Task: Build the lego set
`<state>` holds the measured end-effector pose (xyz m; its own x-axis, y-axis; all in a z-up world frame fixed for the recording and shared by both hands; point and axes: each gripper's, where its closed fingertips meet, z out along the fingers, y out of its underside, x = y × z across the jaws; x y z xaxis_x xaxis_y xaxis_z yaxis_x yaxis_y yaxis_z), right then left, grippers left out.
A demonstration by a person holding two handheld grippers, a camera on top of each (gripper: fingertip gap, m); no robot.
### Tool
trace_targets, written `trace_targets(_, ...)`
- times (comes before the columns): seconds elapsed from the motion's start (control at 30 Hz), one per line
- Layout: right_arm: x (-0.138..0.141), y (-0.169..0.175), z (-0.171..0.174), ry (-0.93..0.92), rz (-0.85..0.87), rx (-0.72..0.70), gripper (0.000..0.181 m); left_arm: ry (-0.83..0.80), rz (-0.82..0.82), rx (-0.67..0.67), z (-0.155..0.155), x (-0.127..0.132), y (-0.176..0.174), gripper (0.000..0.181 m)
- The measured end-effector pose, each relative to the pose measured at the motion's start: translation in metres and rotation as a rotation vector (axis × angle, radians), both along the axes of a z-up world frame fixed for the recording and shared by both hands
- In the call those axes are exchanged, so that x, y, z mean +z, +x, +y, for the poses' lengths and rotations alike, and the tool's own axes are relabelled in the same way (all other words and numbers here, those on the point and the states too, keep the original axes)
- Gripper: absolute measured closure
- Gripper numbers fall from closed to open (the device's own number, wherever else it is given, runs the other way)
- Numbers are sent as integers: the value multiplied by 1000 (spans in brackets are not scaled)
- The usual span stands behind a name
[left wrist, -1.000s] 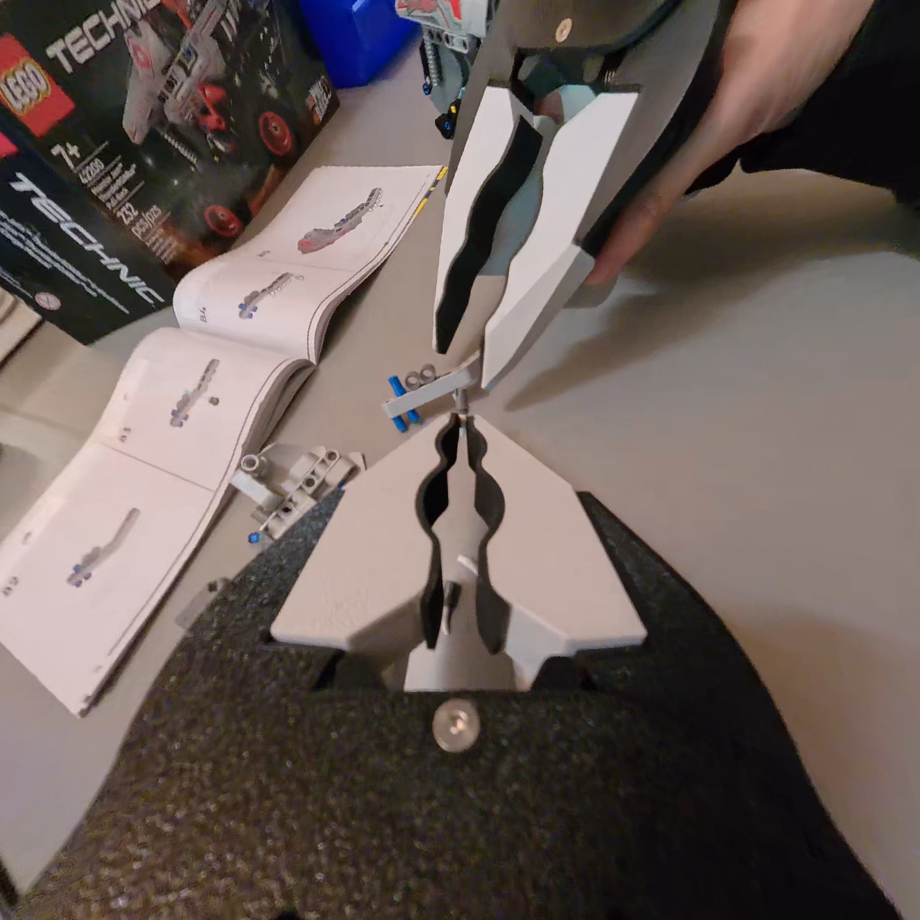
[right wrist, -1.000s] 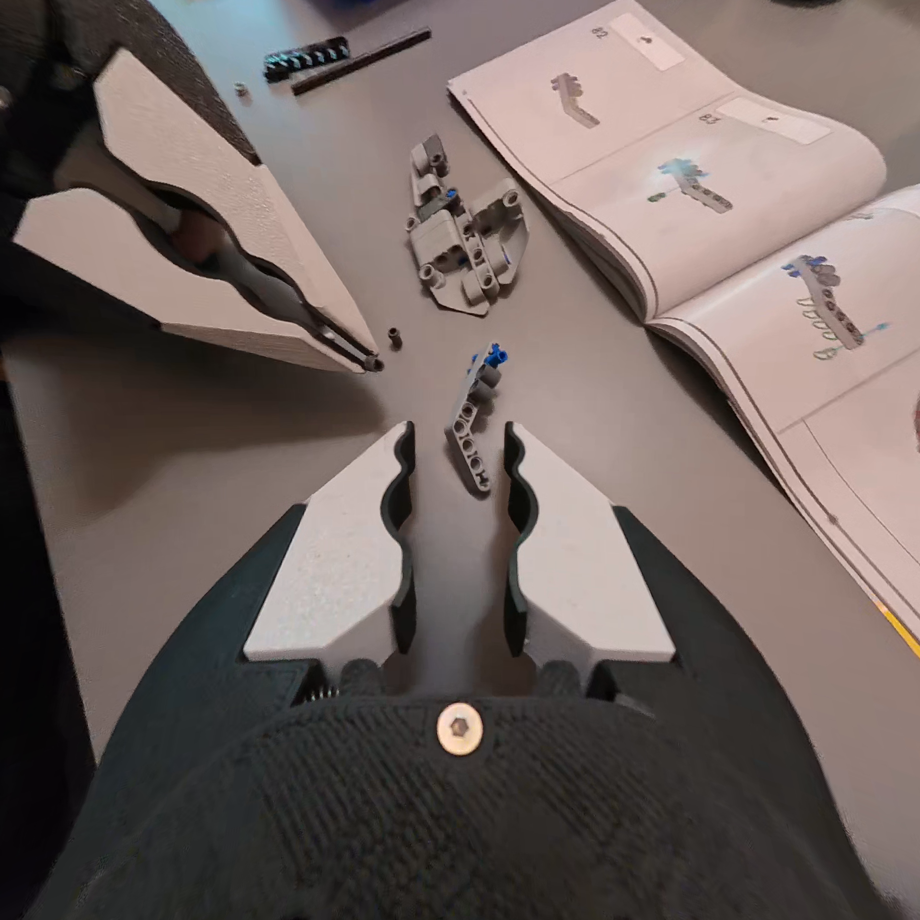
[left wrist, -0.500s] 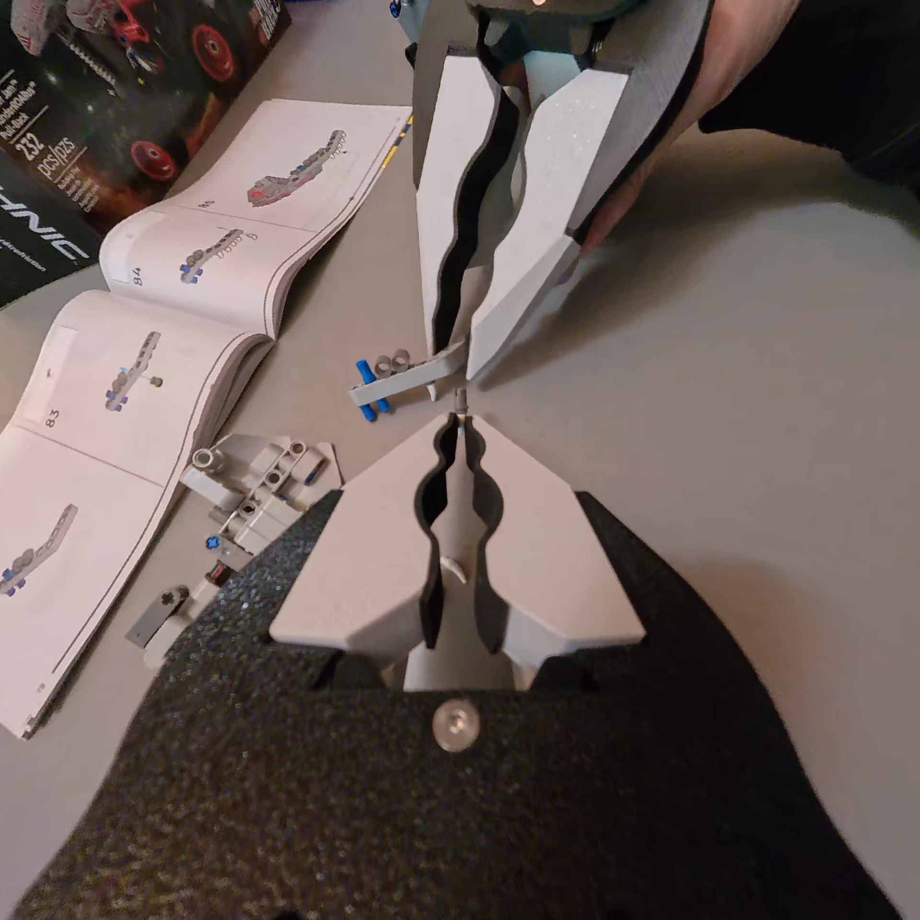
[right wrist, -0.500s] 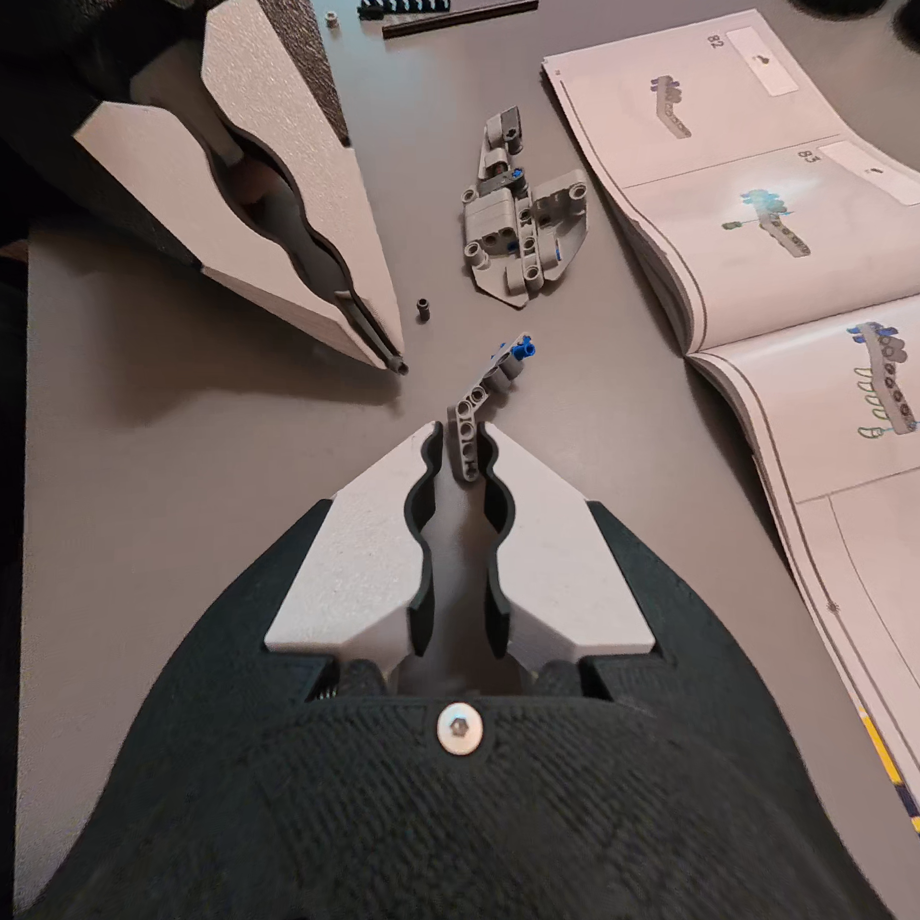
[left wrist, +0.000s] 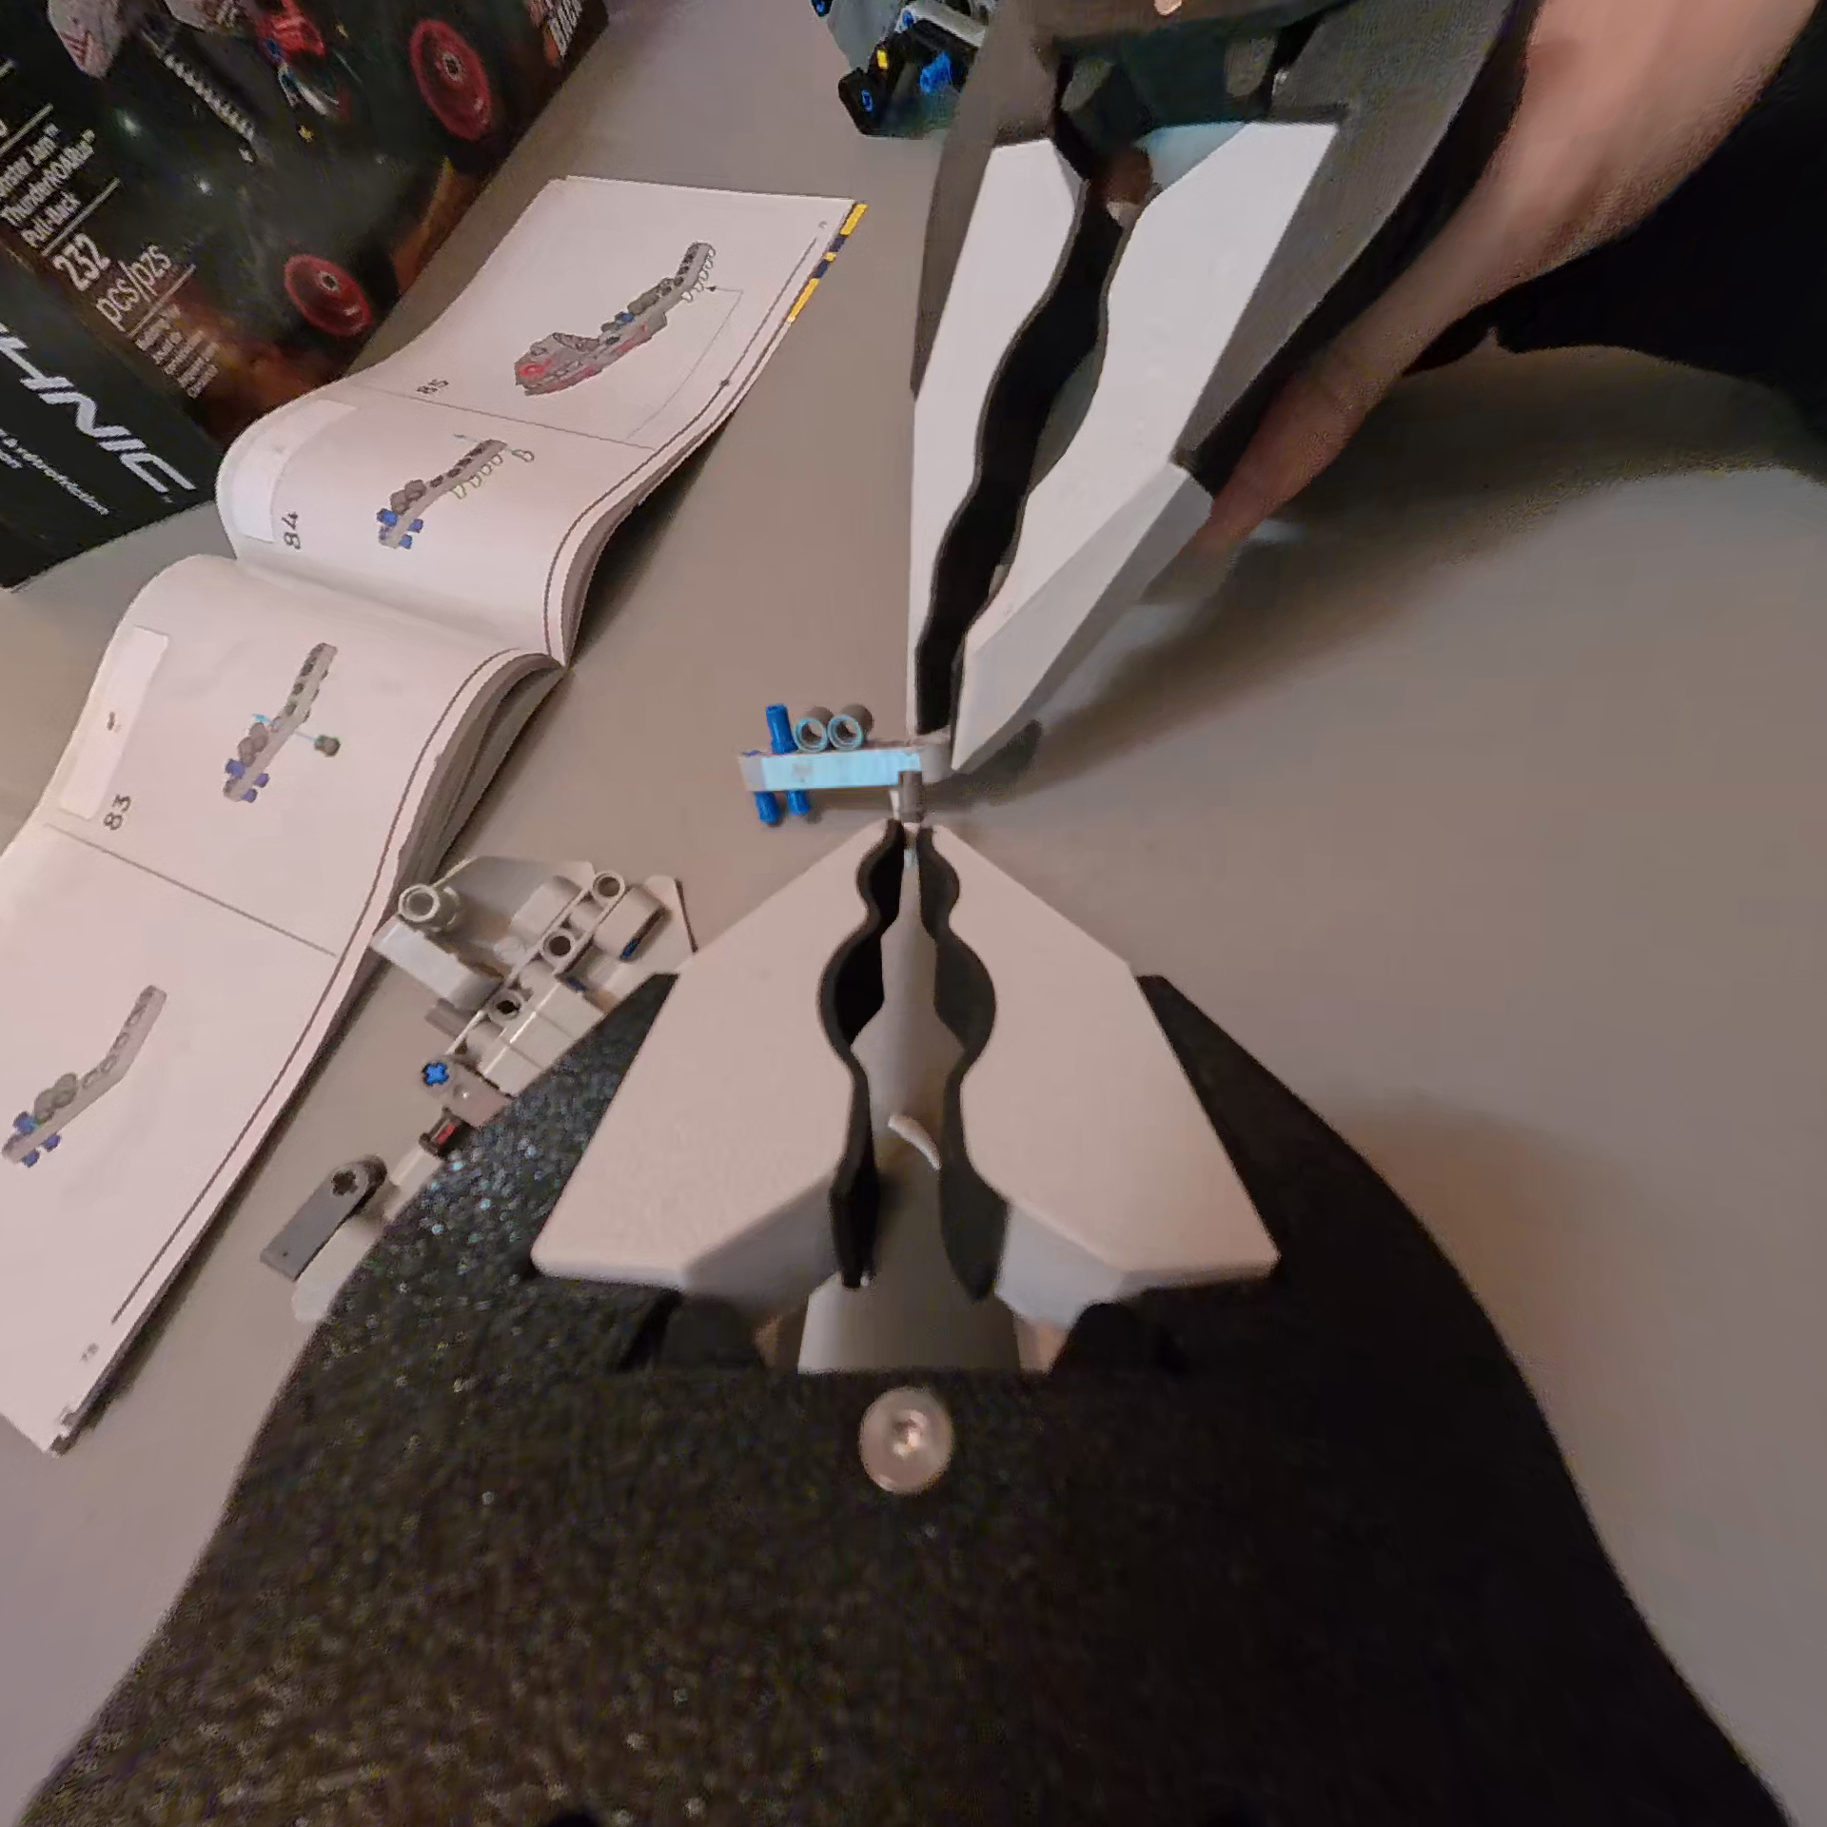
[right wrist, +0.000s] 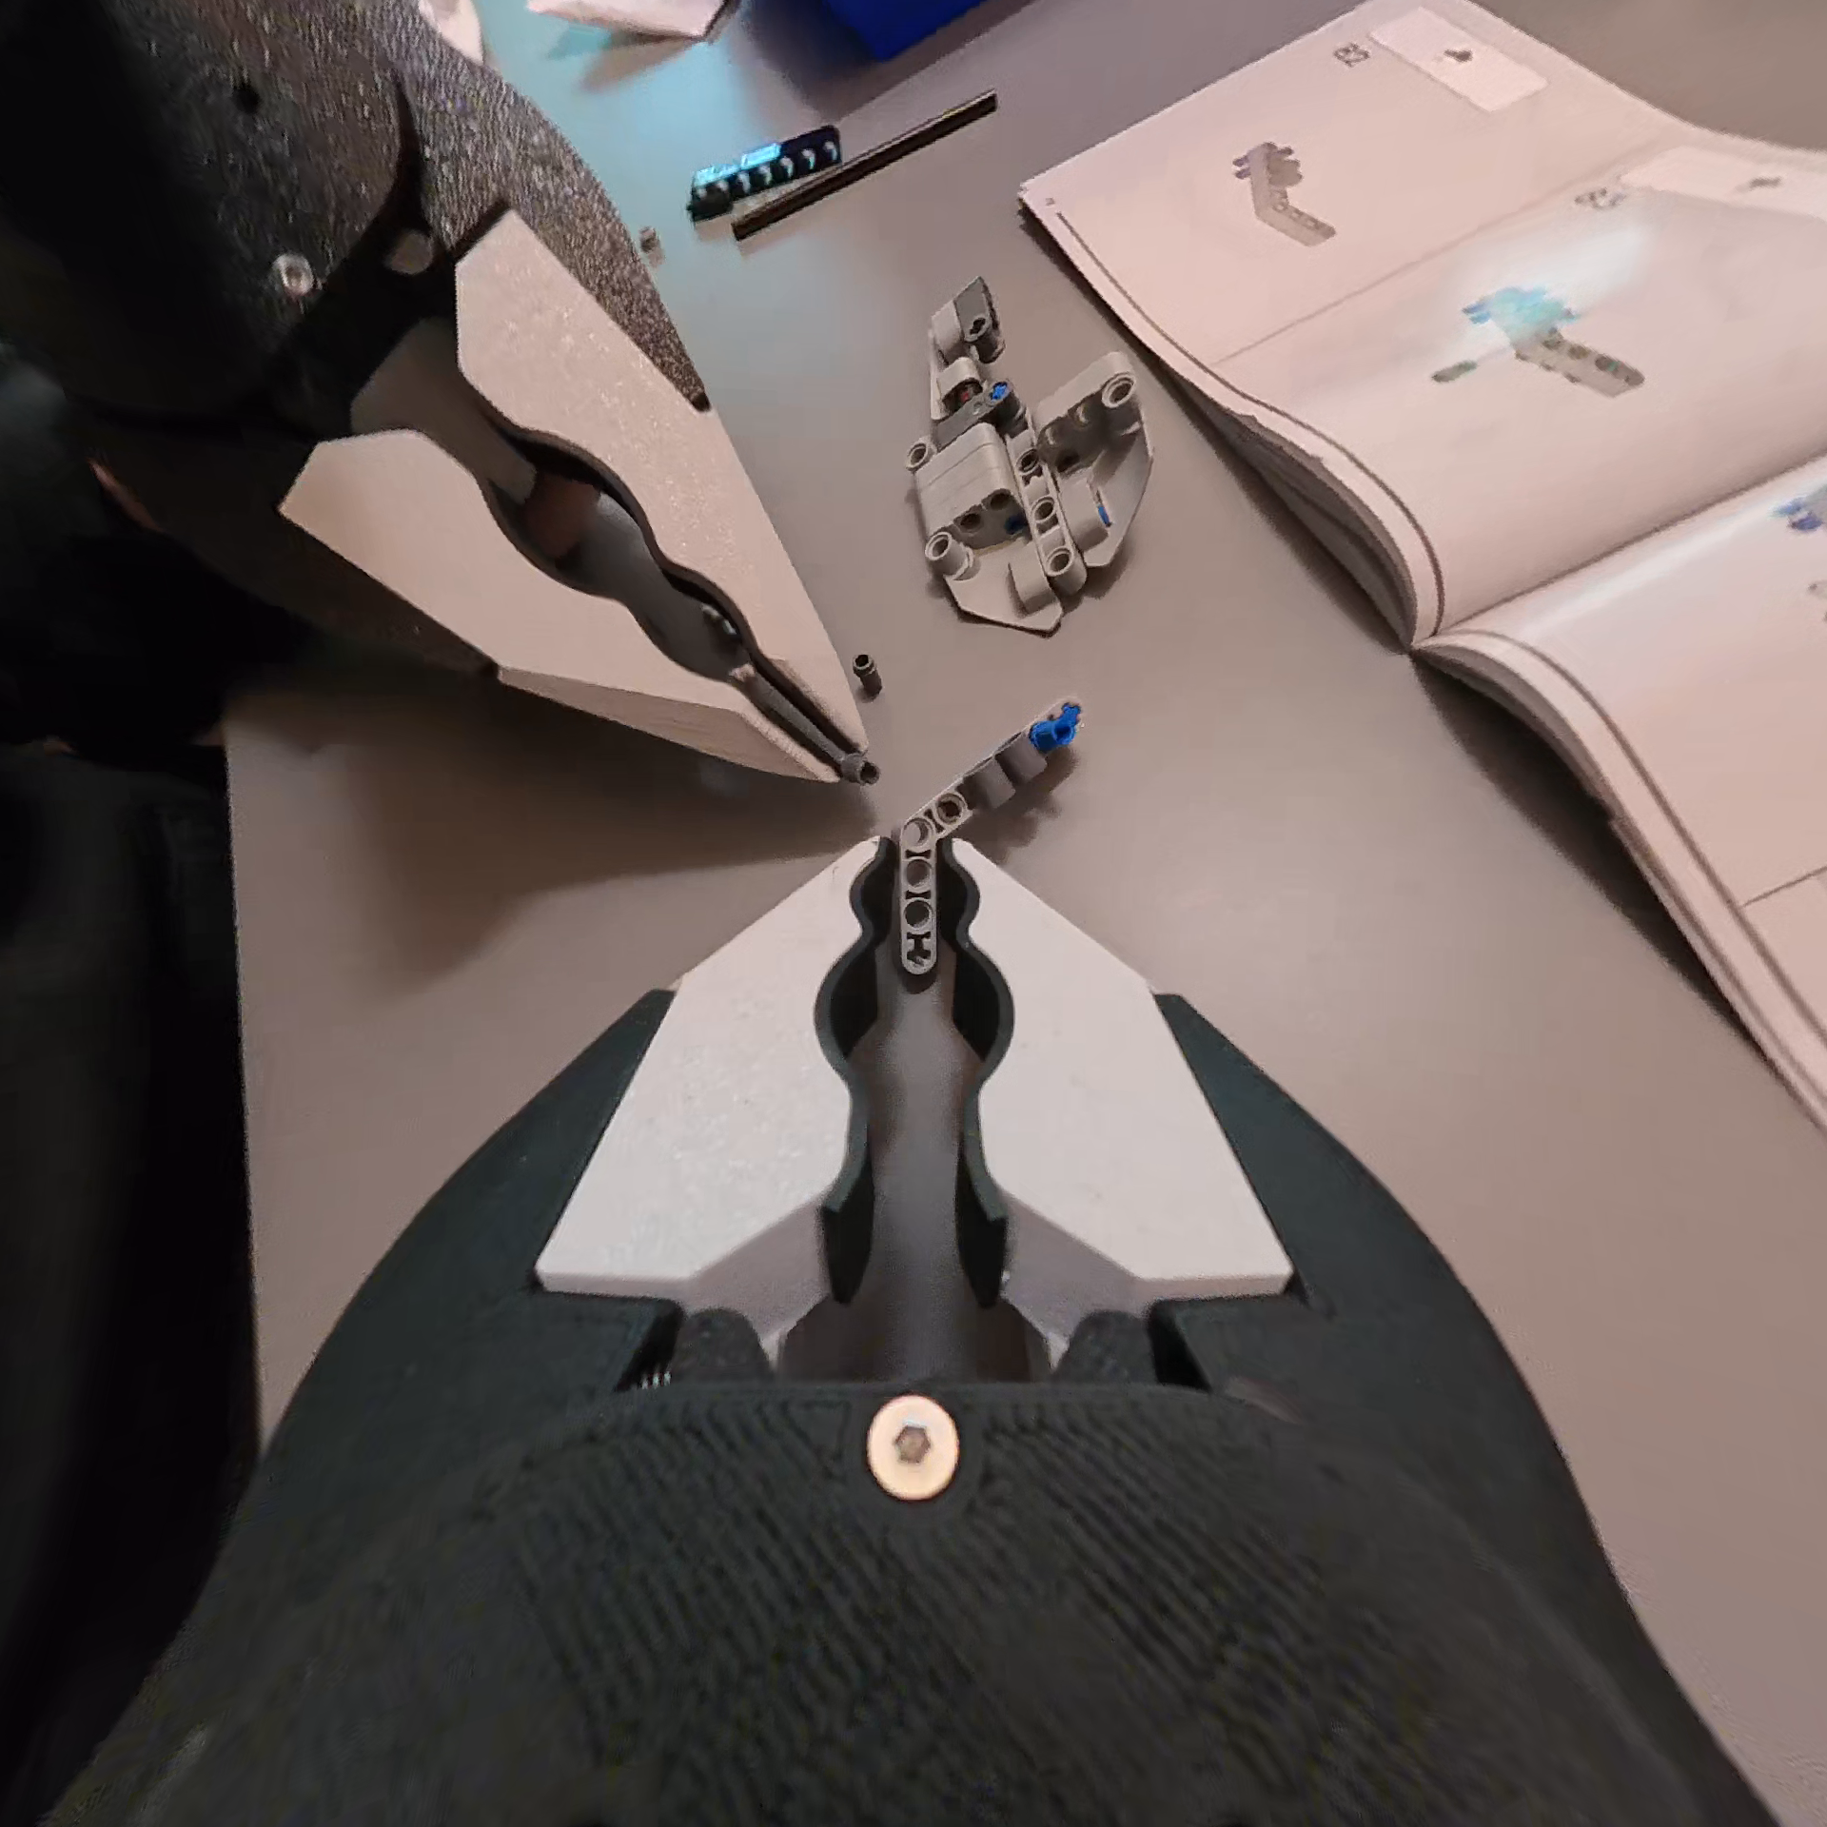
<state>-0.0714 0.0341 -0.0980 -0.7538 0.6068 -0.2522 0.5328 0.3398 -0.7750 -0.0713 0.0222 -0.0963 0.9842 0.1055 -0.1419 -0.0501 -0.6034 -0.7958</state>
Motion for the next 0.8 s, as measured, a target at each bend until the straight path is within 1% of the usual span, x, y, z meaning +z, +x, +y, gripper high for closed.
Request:
trace_targets(0.07, 1, 4, -2, -12, -7, -21, 175, 1, 28, 3, 0, 1, -2, 181)
trace_targets(0.23, 6, -1, 3, -24, 30, -118, 175, 27, 83, 7, 3, 8, -4, 181)
trace_targets(0.33, 21, -6, 5, -121, 62, -165, 175, 31, 147, 35, 2, 15, -11, 181)
trace_targets(0.47, 43, -8, 4, -296, 91, -182, 175, 51, 195, 48, 3, 21, -14, 181)
trace_targets(0.53, 45, -11, 7, -311, 102, -208, 175, 65, 206, 49, 5, 24, -14, 181)
trace_targets(0.63, 49, -10, 8, -324, 126, -206, 175, 82, 190, 41, 7, 25, -10, 181)
trace_targets(0.73, 51, -6, 3, -359, 102, -153, 175, 122, 164, 31, 9, 31, -6, 181)
trace_targets(0.8, 55, -3, 0, -420, 76, -126, 175, 138, 161, 39, 9, 34, -7, 181)
